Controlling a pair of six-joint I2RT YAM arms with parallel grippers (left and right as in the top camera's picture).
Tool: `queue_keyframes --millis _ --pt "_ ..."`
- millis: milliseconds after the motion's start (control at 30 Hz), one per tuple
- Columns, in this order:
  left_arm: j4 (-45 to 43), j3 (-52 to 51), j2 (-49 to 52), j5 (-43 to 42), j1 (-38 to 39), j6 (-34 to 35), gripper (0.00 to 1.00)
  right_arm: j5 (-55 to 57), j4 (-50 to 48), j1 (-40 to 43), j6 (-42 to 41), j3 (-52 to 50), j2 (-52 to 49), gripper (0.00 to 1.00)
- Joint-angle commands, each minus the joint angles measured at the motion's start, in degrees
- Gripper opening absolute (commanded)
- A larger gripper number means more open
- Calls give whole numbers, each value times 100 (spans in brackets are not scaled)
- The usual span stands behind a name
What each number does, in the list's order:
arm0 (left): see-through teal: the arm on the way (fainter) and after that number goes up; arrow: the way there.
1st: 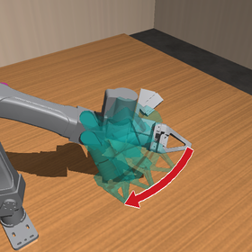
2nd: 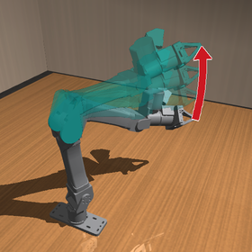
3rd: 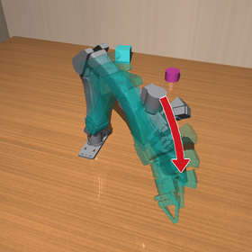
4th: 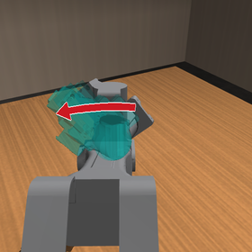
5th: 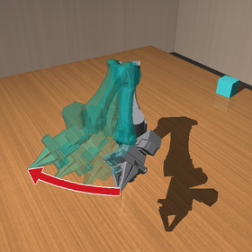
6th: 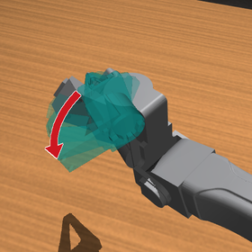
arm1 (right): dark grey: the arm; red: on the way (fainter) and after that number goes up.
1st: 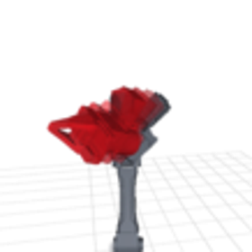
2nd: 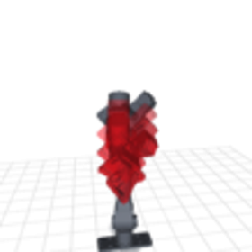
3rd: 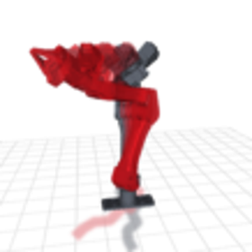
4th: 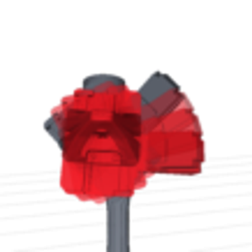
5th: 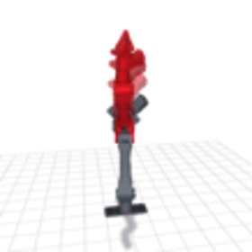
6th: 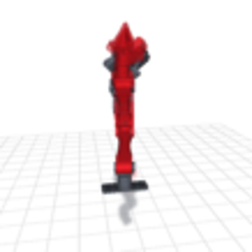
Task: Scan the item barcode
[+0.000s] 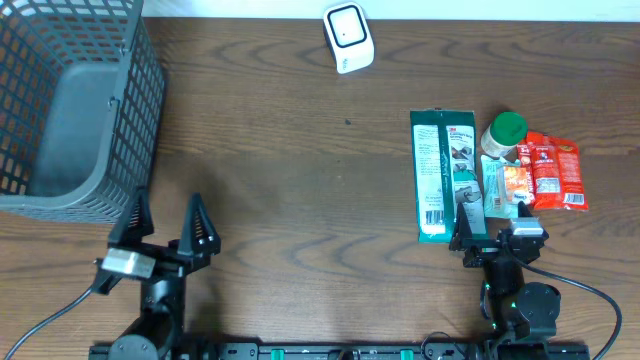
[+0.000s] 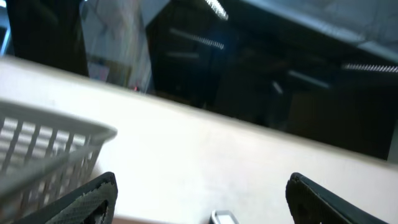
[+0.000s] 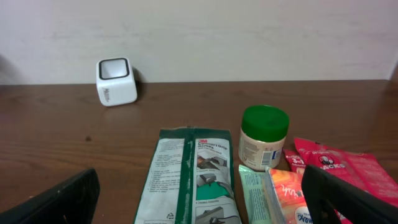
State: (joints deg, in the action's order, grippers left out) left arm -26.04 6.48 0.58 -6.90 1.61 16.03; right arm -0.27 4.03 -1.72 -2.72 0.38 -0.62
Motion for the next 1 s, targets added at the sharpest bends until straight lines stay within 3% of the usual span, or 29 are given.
queue_keyframes --millis 0,233,633,967 --pt "-66 -291 -46 48 11 -98 87 -24 17 39 66 -9 31 99" --pt "52 -625 -46 44 9 -96 87 -24 17 39 66 -9 31 99" --pt "2166 -625 -48 46 7 -114 87 -24 17 39 66 -9 31 99" --pt "2380 -625 -48 -470 9 -1414 87 -24 17 39 66 -9 31 99"
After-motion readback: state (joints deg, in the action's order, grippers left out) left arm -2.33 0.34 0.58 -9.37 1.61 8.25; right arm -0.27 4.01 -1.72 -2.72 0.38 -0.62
